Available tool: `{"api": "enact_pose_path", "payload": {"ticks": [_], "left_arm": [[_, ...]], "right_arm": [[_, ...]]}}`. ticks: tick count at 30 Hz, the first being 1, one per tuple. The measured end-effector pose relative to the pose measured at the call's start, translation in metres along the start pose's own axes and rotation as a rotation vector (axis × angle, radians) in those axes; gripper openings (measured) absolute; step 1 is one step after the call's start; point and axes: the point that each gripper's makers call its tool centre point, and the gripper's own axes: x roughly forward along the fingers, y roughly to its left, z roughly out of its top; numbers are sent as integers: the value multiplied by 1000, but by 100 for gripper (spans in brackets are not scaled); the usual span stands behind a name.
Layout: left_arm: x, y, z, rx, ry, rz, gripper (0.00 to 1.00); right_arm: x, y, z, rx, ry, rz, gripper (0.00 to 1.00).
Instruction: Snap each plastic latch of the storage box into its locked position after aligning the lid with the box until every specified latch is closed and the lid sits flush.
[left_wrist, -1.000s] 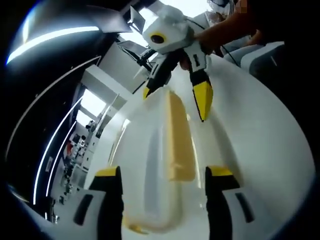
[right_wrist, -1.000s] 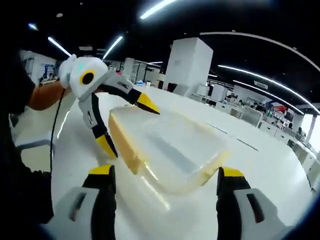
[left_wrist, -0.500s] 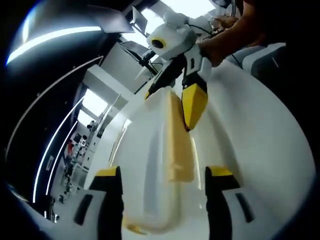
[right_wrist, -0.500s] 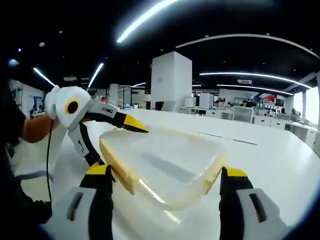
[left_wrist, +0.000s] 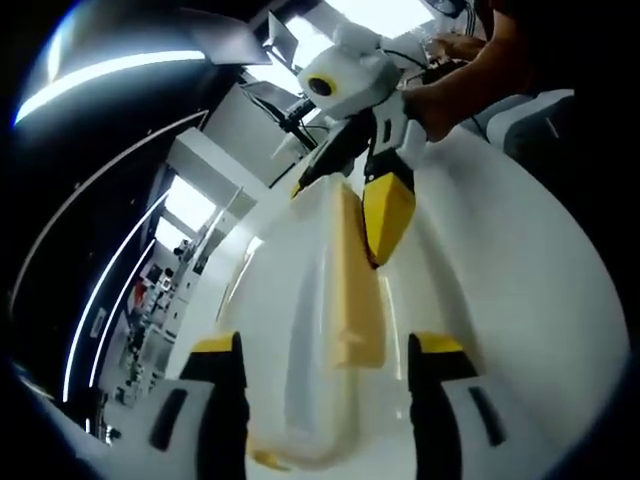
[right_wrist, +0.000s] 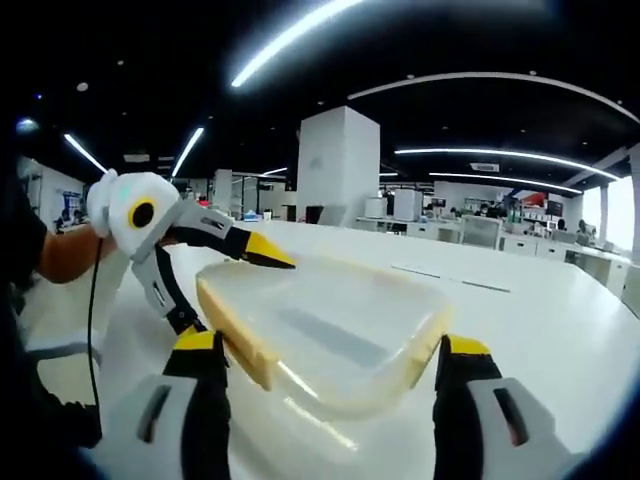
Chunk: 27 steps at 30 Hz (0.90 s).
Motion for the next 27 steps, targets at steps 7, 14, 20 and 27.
{"api": "enact_pose_path", "payload": {"ticks": [7,14,20,27], "left_arm": [[-1,0,0,-5,-8,-1,61],[-1,0,0,-10,-7,2,61],[-1,1,0,-20,-9,7,61],[-1,1,2,-41,-17,16,60]], "right_arm": [[2,0,0,-10,7,-1,81],[3,0,0,-13,6,-1,80],[3,1,1,-23,7,-5,79],[3,1,1,-31,15,-12,78]]}}
